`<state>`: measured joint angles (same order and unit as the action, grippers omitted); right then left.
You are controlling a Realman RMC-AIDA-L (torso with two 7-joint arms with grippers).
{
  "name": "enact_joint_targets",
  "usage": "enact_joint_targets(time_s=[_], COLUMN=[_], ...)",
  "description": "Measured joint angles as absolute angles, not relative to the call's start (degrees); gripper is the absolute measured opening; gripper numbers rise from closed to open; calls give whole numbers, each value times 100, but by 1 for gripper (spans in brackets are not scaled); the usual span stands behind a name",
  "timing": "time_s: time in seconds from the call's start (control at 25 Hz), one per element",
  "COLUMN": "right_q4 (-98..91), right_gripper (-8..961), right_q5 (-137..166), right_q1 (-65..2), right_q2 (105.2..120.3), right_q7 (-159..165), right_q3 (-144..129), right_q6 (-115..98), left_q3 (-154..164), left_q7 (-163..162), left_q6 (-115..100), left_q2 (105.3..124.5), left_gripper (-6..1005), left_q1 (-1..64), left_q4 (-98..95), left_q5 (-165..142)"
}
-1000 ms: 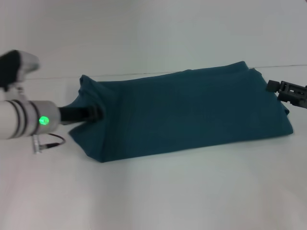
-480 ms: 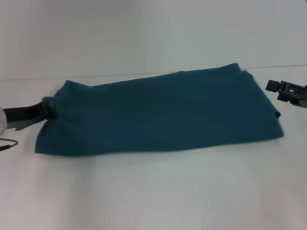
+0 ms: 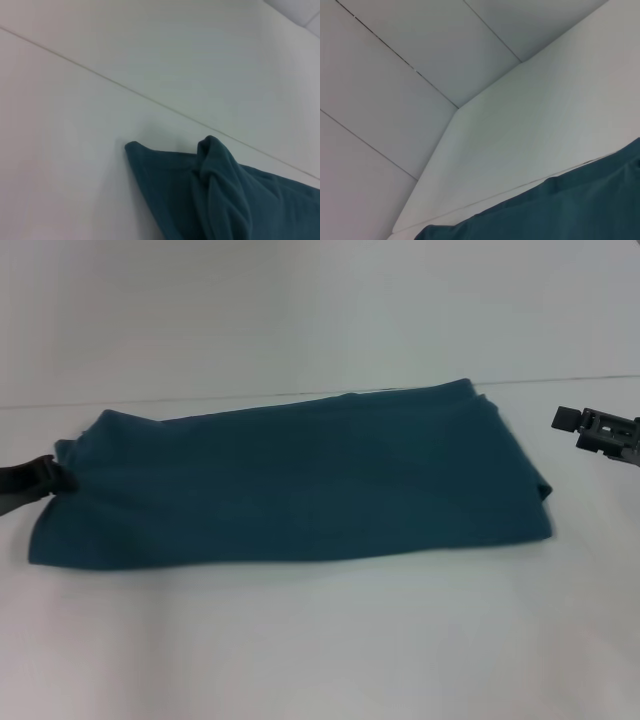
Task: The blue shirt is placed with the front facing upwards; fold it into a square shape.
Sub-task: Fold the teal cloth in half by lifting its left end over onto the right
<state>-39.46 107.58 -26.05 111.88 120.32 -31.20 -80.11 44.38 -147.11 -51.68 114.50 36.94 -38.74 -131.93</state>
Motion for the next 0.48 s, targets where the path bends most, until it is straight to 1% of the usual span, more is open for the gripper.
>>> enact_joint_targets(time_s=[0.08,0.28,0.48], right_q4=[-3946,-3946,-3946], right_gripper=[940,940,940], right_q5=[10758,10758,10759], right_q1=[-2593,-2565,-2555], right_q2=[11188,11188,11188], right_q7=[12039,12045,12069], right_q3=[-3120,-3120,-3145], right_q6=[-8013,-8020,-8025], left_q3=[4435,4432,4432], left_q7=[-14696,-14646,-14768], left_q6=[-5140,-5036,-4907], left_q2=[11398,11360,11223], left_gripper=[57,57,57], left_q1=[3693,3691,3690], left_q4=[-3835,-3828,-3825], left_q5=[-13193,-13193,-13245])
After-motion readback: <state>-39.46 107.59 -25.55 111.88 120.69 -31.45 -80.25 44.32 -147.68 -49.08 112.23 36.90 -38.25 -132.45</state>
